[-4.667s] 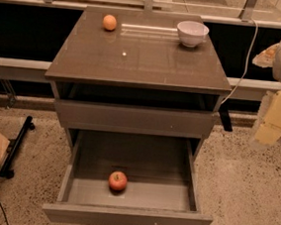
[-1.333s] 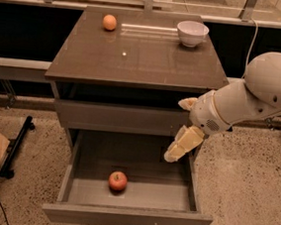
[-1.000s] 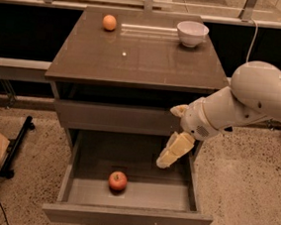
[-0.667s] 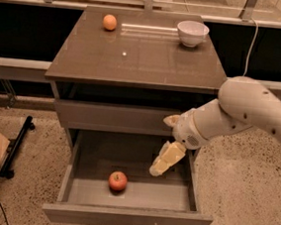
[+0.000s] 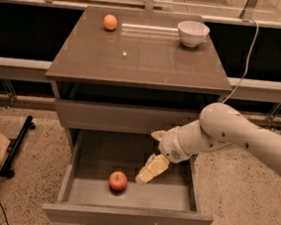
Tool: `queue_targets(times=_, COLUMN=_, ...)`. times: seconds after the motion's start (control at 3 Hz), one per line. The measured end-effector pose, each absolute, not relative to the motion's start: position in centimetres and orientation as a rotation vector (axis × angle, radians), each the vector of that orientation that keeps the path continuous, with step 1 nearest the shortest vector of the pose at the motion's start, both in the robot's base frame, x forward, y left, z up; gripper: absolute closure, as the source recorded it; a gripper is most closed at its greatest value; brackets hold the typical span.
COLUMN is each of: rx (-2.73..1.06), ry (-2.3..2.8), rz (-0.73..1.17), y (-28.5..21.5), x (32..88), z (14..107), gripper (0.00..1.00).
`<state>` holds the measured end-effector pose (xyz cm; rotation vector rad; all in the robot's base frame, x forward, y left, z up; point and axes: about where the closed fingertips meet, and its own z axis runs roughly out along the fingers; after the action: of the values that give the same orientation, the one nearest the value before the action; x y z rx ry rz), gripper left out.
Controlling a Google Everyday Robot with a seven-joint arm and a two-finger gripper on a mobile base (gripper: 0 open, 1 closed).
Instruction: Pick apple from middle drawer and place on counter
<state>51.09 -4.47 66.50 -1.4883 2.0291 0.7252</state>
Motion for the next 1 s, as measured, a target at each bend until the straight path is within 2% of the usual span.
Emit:
queue_targets(times=0.67, rx=-1.448, ry=2.065, rz=0.723, y=-4.3, x=51.4, z=64.9, gripper=0.0)
queue_targets(times=1.0, rx=-1.421, ry=2.052, rz=0.757, y=-2.5, x=51.5, z=62.4, gripper=0.0)
